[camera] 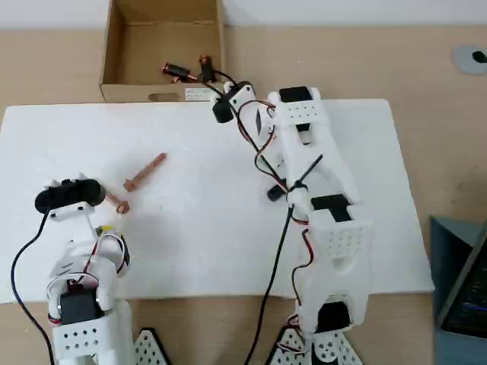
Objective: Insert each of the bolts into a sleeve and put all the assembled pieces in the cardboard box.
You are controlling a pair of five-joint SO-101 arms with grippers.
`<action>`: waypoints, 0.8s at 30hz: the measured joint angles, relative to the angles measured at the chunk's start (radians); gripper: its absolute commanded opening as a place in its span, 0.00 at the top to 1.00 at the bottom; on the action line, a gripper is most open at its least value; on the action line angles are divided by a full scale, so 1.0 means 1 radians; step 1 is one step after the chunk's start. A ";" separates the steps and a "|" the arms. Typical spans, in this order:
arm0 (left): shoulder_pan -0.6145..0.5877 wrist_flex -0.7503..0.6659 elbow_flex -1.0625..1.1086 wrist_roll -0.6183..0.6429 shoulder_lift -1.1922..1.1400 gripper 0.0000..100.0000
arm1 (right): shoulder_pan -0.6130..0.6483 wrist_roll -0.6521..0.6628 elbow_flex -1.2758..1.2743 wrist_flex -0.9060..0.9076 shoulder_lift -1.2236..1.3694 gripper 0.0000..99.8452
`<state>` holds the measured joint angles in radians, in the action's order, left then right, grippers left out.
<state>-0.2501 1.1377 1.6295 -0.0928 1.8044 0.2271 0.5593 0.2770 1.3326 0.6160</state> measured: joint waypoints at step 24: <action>0.000 0.000 0.000 0.000 0.000 1.00 | -0.006 -0.005 0.121 0.252 -0.239 0.99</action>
<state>-0.2501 1.1377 1.6295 -0.0928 1.8044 0.2209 0.5547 0.3982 1.5842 0.3767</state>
